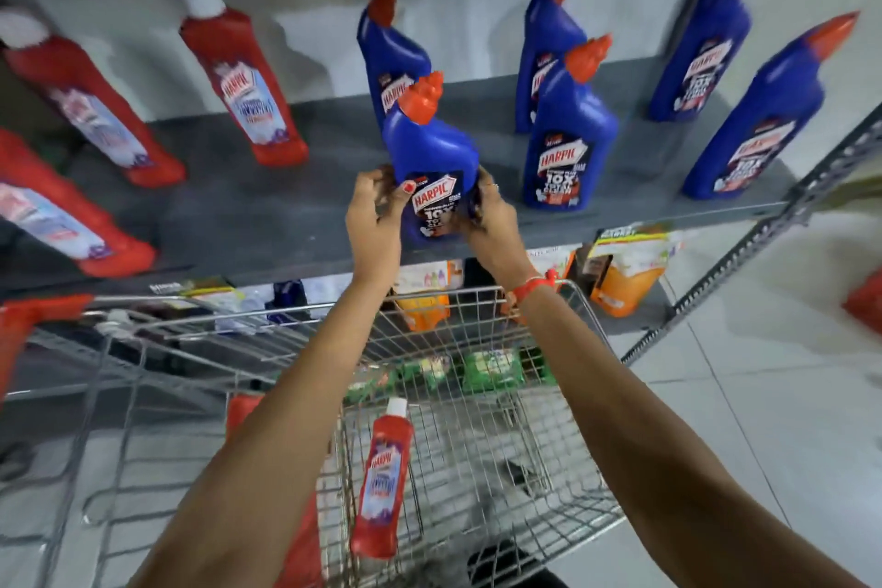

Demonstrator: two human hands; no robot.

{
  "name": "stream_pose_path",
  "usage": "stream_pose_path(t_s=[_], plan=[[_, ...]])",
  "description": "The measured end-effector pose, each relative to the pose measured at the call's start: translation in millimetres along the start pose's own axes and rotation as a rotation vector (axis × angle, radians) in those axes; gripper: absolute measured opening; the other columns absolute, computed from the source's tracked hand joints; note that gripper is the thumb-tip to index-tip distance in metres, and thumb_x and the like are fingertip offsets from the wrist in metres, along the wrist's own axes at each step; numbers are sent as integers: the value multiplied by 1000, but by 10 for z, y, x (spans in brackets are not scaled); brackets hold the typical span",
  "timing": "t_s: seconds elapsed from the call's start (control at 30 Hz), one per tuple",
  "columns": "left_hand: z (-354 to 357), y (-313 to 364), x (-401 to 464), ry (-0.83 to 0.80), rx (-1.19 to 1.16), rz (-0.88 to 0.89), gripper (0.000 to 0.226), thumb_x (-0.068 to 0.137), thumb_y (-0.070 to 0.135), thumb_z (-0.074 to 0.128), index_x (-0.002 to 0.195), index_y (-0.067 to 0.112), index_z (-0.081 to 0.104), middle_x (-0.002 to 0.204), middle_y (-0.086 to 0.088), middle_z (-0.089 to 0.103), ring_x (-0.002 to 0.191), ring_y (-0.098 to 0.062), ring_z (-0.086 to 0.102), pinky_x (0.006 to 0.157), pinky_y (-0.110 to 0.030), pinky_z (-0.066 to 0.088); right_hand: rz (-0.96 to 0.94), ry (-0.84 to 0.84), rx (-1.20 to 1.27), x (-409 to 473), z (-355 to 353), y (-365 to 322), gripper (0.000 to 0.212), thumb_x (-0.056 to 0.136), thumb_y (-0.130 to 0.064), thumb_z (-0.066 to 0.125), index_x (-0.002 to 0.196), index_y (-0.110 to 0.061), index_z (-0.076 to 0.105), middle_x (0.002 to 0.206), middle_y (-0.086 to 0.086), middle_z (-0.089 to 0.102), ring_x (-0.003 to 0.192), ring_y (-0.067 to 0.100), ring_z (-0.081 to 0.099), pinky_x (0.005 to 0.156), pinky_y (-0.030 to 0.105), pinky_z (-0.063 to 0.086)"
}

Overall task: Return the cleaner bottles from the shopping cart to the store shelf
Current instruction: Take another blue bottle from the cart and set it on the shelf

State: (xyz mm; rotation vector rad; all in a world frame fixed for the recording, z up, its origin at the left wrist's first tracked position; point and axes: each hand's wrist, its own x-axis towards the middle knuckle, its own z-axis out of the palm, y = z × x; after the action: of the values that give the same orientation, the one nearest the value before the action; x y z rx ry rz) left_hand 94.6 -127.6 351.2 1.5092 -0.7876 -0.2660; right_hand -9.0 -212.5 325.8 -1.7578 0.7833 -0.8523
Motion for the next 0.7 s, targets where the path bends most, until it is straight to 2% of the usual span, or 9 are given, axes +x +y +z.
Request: stream_pose_path(t_s=[0.03,0.13,0.33,0.43,0.5,0.57,0.6,0.67,0.7], plan=[[6,-33,44,8,14,-5,22,86,9,56,106,-1,53,105,-22,65,90,-20,59,81,-38,48,15,-15,-14,46,27,20,60,82,5,60,137,-2,35,125,20,58,111,22,55,84,5,41],[1,-136,119,35,57,-9,21,86,12,57,103,0,54,101,-20,65,82,-15,57,73,-35,47,53,-31,0,133,117,94,62,84,3,59,140,-5,32,126,18,57,106,14,51,76,-7,36],[3,-220,161,41,67,7,22,86,15,57,100,-1,53,91,-3,60,73,9,57,70,-16,47,50,-61,35,197,156,167,61,88,-2,57,141,-8,28,130,16,56,115,20,54,87,8,40],[11,-264,134,50,49,22,24,87,13,56,106,-2,53,96,-3,60,80,11,57,73,-8,46,71,-58,46,162,150,129,63,87,-4,60,142,-11,29,132,12,55,113,12,53,99,24,45],[-2,-309,77,53,27,20,27,88,14,55,111,1,53,103,-4,60,88,9,57,77,-6,46,66,-12,52,91,175,135,68,83,-5,65,141,-11,30,136,11,52,122,16,52,106,36,44],[-70,-428,-78,96,29,42,29,88,17,54,116,9,53,112,-1,58,99,5,55,83,-8,46,63,111,120,-101,235,203,67,83,-7,67,140,-10,33,139,10,48,130,19,46,108,36,42],[-123,-518,-206,141,69,78,28,89,19,53,117,13,53,113,1,57,102,4,54,85,-9,46,61,196,163,-241,272,274,60,84,-6,65,137,-11,38,135,6,52,126,16,50,104,33,45],[-277,-825,-520,197,178,130,25,91,19,50,115,14,53,110,-1,56,100,7,53,84,-9,45,61,337,133,-569,367,514,37,86,-3,60,122,-13,52,110,-15,62,99,-1,60,83,21,54],[-387,-1019,-699,200,224,112,24,91,18,49,114,12,54,108,-5,57,96,7,53,81,-9,45,82,345,79,-744,422,665,29,87,-2,59,113,-13,57,99,-25,61,87,-8,61,73,14,54]])
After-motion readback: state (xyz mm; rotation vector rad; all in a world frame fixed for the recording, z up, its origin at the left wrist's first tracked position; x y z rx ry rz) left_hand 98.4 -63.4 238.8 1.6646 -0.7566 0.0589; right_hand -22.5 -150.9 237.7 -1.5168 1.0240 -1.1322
